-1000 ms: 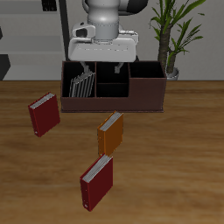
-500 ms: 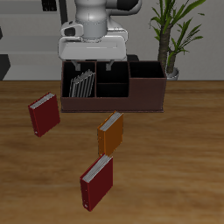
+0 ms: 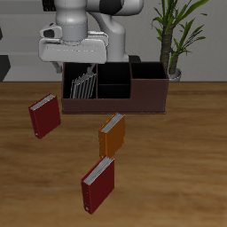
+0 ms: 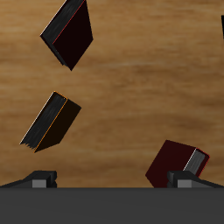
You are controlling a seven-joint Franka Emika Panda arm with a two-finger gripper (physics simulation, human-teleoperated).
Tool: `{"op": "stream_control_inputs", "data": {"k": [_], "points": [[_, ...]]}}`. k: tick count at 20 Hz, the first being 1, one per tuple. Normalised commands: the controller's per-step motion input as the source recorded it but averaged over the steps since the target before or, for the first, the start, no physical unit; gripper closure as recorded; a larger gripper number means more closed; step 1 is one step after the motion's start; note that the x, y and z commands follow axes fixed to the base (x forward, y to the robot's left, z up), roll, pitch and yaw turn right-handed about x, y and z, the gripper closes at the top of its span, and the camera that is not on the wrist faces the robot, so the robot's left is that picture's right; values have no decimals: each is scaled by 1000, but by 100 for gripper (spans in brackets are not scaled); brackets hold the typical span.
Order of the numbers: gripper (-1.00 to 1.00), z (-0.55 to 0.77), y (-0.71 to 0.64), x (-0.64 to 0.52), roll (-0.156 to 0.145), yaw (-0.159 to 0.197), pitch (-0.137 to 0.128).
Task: Place the striped book into the back desk caddy's left compartment and place the right red book into the back desk caddy's back compartment and place the orange book into the back desk caddy's front compartment
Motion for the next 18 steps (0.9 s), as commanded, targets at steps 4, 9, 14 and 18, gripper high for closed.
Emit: {"op": "stream_control_inputs", "data": {"k": [4, 9, 14, 18], "points": [[-100, -146, -450, -84, 24, -55, 28], [-100, -222, -637, -134, -25, 3, -77], [-100, -188, -422, 21, -14, -85, 6], [-100, -302, -625, 169, -58, -99, 37]]}}
